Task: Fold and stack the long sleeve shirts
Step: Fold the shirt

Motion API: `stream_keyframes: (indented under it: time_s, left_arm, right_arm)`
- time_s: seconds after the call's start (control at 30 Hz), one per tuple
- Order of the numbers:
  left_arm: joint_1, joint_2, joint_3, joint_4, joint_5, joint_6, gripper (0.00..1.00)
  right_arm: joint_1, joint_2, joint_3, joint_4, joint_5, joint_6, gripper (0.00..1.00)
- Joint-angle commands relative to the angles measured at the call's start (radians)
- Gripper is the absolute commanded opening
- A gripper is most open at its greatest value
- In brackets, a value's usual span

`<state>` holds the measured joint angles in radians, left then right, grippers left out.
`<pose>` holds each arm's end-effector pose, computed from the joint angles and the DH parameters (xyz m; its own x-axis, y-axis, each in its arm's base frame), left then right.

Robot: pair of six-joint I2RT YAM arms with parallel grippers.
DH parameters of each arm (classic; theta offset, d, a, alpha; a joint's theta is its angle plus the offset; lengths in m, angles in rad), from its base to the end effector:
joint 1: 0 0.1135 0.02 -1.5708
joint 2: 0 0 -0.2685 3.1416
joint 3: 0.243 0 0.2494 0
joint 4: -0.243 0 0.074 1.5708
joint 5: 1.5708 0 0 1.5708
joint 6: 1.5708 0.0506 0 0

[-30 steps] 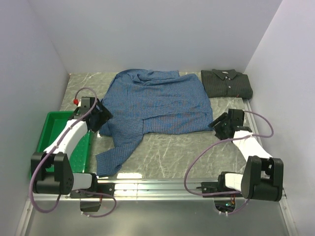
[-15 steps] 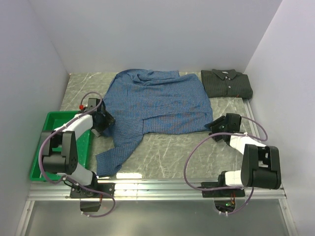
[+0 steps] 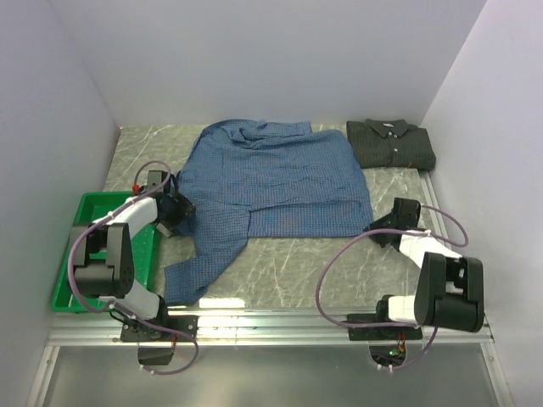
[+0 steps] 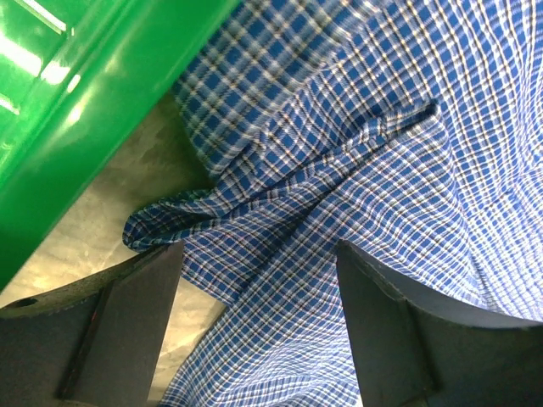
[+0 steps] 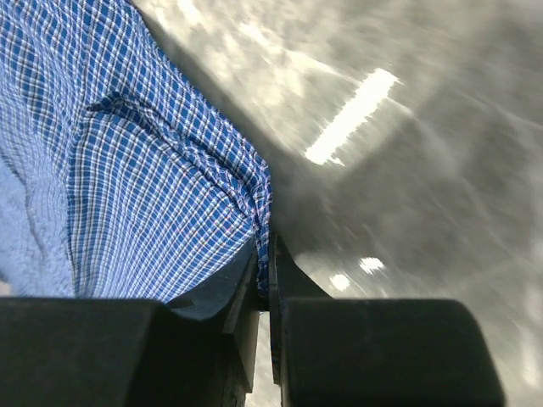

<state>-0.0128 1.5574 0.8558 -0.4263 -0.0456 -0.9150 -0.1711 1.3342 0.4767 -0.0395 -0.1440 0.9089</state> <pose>0.2934 -0.0015 0.1590 -0.5456 -0.7848 -0.2940 -0.7201 0.6184 -0.3145 0.2360 -0.0334 0.1338 -0.4099 0.8631 -0.2950 0.6568 0.5038 0.5611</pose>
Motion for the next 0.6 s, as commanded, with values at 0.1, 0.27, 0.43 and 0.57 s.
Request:
stream_keyframes:
  time_s: [0.1,0.27,0.43,0.57]
  left_arm:
    - [0.010,-0.084,-0.112,-0.074,-0.011,-0.021,0.81]
    - [0.010,-0.193,-0.219,-0.089,0.018,-0.050,0.81]
    - [0.010,-0.350,-0.239,-0.172,0.004,-0.055,0.82]
    - [0.010,-0.447,-0.164,-0.219,-0.004,-0.021,0.87]
  right_arm:
    - [-0.021,-0.115,0.091,-0.207,0.191,-0.100,0.13]
    - [-0.024,-0.125,0.097,-0.301,0.222,-0.107,0.20]
    - [-0.022,-0.220,0.072,-0.347,0.256,-0.128,0.46]
    - [-0.011,-0.328,0.115,-0.349,0.219,-0.212,0.54]
